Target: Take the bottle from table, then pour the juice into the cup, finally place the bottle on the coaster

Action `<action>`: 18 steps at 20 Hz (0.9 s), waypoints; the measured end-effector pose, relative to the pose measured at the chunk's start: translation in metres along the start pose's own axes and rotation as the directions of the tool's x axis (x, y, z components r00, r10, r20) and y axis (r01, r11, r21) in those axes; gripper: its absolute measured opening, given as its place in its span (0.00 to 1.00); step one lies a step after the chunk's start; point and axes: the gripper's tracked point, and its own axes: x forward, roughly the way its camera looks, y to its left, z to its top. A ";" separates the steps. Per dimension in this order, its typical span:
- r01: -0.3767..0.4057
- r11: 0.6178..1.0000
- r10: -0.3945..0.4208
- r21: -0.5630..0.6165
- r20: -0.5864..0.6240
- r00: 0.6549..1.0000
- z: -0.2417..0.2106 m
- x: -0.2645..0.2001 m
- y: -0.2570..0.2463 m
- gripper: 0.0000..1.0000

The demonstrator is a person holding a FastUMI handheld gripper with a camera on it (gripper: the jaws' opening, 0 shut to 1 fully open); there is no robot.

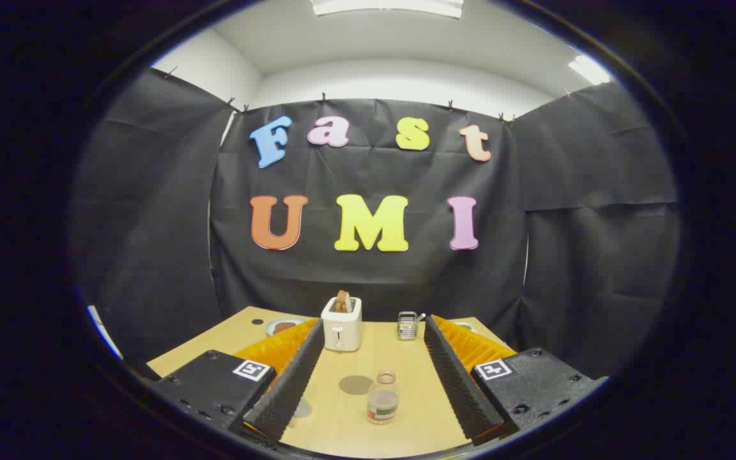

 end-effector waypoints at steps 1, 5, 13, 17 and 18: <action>-0.003 1.000 0.003 0.000 0.000 1.000 0.000 0.001 0.002 1.00; -0.012 1.000 0.012 0.002 0.009 1.000 0.002 0.002 0.006 1.00; 0.001 1.000 -0.002 0.018 0.020 1.000 0.002 0.001 -0.001 1.00; 0.003 1.000 -0.004 0.012 0.022 1.000 -0.001 0.002 -0.003 1.00; -0.003 1.000 0.002 0.015 0.029 1.000 0.000 0.001 -0.003 1.00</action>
